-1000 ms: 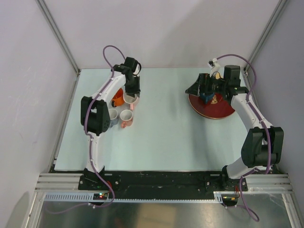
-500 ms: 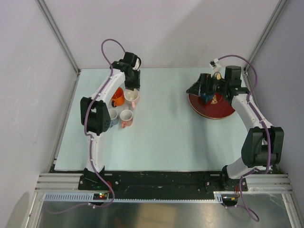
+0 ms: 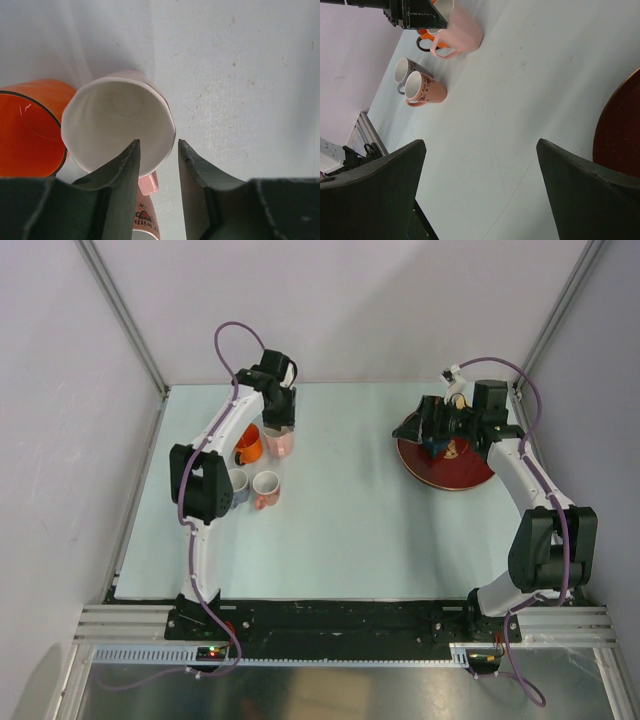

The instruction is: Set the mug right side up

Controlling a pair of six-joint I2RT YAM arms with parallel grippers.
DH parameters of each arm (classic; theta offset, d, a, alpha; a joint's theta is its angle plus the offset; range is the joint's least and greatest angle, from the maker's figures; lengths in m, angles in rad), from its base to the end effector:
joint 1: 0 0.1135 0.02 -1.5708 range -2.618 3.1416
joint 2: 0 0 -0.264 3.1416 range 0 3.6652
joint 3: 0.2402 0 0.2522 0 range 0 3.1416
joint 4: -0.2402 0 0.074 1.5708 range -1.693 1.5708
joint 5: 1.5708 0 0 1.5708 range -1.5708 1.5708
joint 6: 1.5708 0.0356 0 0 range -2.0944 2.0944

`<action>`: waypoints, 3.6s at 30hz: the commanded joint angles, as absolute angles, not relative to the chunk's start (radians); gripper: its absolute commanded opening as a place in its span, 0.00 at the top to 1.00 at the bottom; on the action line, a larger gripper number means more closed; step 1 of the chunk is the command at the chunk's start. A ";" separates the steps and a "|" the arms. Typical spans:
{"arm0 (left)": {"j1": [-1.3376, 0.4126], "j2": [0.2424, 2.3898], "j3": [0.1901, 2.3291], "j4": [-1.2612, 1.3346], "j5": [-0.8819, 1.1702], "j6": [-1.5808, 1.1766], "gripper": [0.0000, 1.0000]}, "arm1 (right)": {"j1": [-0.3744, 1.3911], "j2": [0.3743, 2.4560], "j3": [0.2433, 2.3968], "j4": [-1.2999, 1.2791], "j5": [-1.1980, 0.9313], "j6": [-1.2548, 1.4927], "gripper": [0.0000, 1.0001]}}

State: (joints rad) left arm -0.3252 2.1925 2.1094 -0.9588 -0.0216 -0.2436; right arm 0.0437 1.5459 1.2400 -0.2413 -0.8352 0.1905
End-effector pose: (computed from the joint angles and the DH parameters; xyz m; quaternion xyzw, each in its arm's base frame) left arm 0.4533 -0.1520 0.2729 0.0366 0.9645 -0.0633 0.2538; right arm 0.3472 0.0416 0.3099 -0.1396 0.8094 0.4035 0.4033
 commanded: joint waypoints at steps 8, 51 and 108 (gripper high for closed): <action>-0.328 2.078 2.151 -0.933 -0.023 -0.223 0.56 | -0.002 1.483 1.211 -0.219 -0.794 0.064 0.01; -0.280 1.731 1.970 -0.916 -0.016 -0.021 0.42 | 0.086 2.095 1.557 -0.357 0.126 0.061 0.79; -0.206 2.058 2.277 -0.443 1.047 -0.479 0.28 | 0.356 2.051 1.944 0.268 -0.965 0.660 1.00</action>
State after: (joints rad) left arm -0.1955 2.0453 2.2700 -0.5274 1.0473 -0.4381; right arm 0.3191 2.0537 1.8576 0.1707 -0.9398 0.6773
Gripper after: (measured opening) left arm 0.714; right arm 0.145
